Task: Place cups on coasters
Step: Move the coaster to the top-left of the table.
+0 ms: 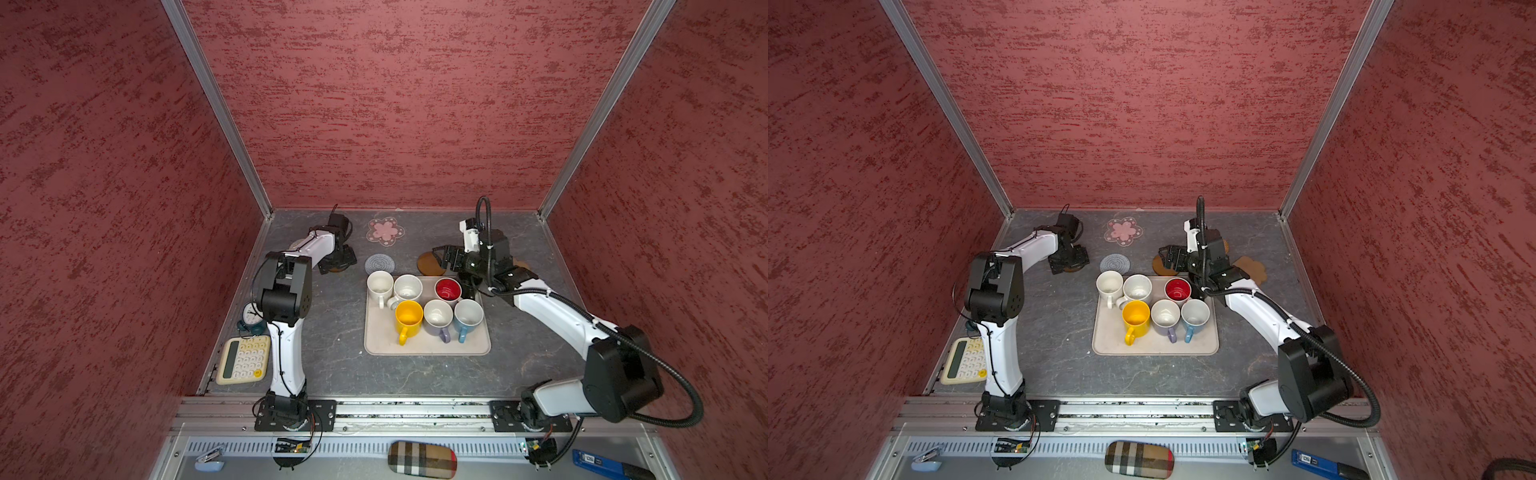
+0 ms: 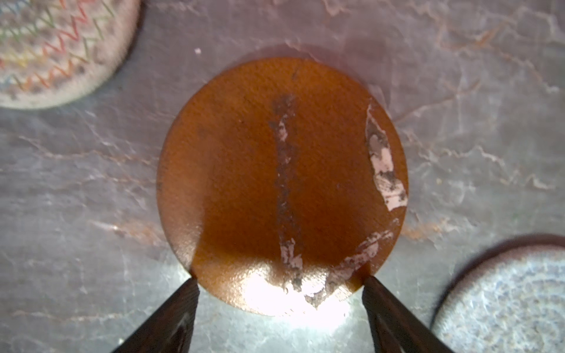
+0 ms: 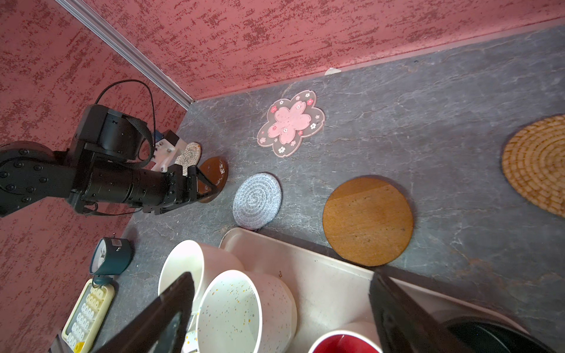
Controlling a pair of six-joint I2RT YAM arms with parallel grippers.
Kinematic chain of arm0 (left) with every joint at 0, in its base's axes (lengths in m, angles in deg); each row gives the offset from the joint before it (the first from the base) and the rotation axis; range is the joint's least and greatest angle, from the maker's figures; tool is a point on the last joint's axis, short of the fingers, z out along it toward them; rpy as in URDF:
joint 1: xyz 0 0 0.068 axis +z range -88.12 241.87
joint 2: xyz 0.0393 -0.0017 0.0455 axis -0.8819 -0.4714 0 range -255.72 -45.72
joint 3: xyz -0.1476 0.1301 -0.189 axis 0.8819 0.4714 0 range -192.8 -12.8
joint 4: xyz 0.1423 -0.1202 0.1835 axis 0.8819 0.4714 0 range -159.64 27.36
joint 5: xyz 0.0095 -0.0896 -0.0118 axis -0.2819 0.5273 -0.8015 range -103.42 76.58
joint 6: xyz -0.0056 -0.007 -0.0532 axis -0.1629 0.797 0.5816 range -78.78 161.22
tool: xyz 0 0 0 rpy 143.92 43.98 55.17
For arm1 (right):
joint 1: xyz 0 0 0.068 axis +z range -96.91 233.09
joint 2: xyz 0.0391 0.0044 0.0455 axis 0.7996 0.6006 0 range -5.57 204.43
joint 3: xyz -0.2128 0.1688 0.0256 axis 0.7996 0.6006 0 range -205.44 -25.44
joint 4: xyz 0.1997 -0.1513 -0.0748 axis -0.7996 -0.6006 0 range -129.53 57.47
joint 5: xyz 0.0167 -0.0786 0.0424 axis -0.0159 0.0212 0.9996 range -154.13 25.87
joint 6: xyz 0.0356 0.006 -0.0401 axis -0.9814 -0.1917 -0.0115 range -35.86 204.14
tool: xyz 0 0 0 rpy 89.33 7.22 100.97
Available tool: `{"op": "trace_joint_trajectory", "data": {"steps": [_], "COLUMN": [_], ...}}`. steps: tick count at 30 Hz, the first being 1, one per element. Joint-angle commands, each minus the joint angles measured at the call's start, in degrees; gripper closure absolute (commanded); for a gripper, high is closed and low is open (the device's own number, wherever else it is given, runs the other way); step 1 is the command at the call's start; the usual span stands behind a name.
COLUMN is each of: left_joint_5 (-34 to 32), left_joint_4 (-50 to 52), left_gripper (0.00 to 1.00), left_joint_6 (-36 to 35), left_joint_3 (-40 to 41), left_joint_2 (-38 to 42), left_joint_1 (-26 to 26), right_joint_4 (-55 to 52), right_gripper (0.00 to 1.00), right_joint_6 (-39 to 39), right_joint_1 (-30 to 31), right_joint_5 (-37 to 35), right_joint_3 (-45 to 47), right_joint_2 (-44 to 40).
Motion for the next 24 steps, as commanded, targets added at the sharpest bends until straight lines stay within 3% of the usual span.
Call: {"op": "trace_joint_trajectory", "data": {"steps": [1, 17, 24], "left_joint_5": [1.85, 3.54, 2.84], "left_joint_4": [0.14, 1.88, 2.84], "left_gripper": [0.17, 0.17, 0.04], "left_joint_6": [-0.91, -1.78, -3.08], "left_joint_3": [-1.92, -10.15, -11.70], "left_joint_2": [-2.09, -6.83, -5.12], "left_joint_1": [0.67, 1.84, 1.34], "right_joint_4": [1.19, -0.13, -0.68], "right_gripper": [0.10, 0.10, 0.09], "right_joint_6": [-0.17, 0.28, 0.86], "right_joint_1": [0.57, 0.59, 0.58], "right_joint_5": [-0.04, -0.03, 0.09], "right_joint_3": [0.46, -2.95, -5.01], "right_joint_2": [-0.46, 3.16, 4.25]}}
